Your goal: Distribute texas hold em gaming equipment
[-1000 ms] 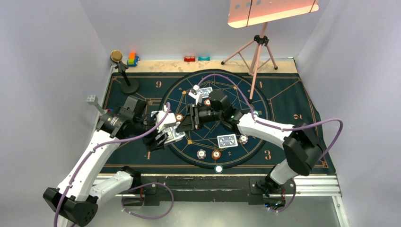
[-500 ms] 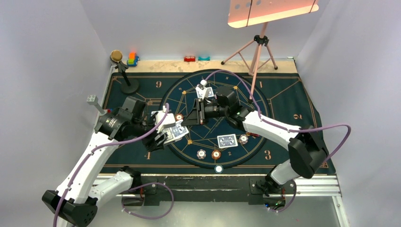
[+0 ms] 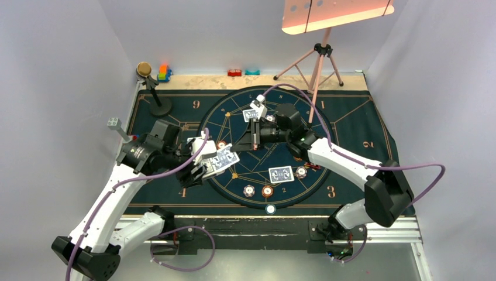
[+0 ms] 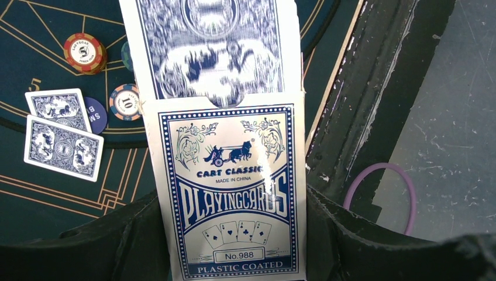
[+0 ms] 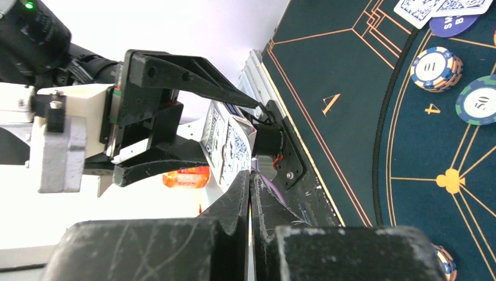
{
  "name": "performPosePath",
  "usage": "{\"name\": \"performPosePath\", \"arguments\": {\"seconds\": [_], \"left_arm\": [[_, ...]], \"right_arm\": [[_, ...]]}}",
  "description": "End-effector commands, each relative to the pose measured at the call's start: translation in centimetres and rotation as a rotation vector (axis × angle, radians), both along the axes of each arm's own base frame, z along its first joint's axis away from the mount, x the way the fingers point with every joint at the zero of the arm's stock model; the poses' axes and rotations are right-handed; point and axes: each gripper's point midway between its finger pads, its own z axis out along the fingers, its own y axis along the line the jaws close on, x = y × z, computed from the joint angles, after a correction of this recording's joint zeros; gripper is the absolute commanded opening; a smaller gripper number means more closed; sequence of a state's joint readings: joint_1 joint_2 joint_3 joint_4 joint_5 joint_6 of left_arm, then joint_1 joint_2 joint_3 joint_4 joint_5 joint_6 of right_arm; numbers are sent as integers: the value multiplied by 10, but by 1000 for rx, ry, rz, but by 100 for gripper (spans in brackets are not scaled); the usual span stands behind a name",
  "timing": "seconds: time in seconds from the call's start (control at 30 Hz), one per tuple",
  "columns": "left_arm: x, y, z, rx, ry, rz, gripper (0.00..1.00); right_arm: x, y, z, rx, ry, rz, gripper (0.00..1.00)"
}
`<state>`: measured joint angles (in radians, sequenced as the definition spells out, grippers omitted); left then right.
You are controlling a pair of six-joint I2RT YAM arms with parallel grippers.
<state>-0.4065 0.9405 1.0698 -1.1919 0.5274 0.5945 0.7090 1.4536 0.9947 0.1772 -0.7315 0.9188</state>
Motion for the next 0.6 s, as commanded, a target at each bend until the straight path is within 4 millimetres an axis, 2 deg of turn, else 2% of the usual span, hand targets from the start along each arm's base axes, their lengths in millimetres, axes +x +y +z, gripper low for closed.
{"name": "performPosePath", "arguments": {"seconds": [0.0,0.13,0.23,0.57], "left_arm": [[3,-6,13,-46,-57,-23,0],[3,-6,13,-46,-57,-23,0],[3,-6,13,-45,-55,-23,0],[2,-4,12,-37,-60,-22,0]], "right_arm": [[1,-14,23,60,-12,-12,0],[2,-15,25,63,-3,-13,0],[12,-22,26,64,5,-46,0],[87,-61,33,107,56,-210,0]]}}
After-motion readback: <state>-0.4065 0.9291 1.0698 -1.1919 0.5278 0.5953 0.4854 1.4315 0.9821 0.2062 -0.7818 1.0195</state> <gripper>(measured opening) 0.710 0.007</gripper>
